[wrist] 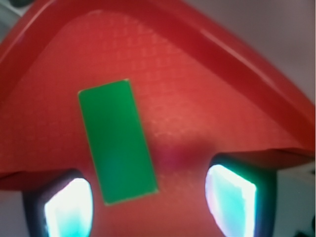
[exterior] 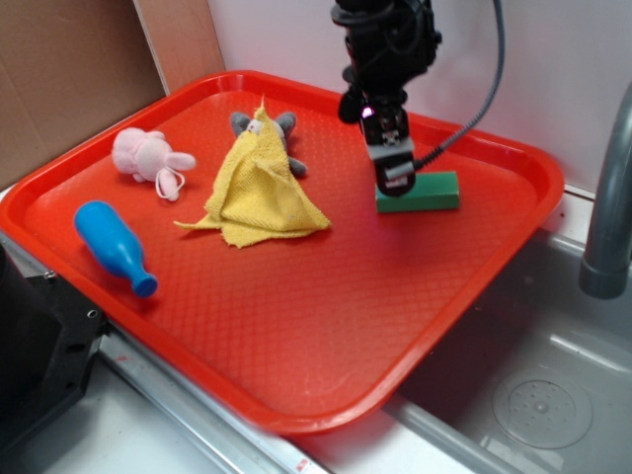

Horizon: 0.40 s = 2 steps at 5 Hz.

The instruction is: Grab the green block.

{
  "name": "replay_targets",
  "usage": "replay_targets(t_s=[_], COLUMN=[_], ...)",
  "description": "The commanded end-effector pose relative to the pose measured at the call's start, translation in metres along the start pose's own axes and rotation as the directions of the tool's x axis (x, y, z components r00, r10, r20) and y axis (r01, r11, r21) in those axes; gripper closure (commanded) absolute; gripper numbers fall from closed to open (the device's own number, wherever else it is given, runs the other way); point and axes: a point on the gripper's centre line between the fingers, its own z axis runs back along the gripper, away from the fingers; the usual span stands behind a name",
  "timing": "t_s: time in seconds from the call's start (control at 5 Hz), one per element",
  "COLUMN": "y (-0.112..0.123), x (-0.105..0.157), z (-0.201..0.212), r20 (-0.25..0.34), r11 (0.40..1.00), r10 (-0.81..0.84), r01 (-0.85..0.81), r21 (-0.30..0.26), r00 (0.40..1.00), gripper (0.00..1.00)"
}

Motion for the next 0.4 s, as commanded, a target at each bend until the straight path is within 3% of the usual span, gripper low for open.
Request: replay_targets(t_s=[0.0, 0.2], y=[-0.0161, -0.0151], x=[0.0108, 0.0117], z=[-0.0103, -0.0169], r20=[-0.006, -0.028], r11=[0.999, 0.999], r10=[-0.049, -0.024], r01=[0.049, 0.025], r21=[0.021, 0.021], r00=[0.999, 0.999], gripper=[0.0, 0.0])
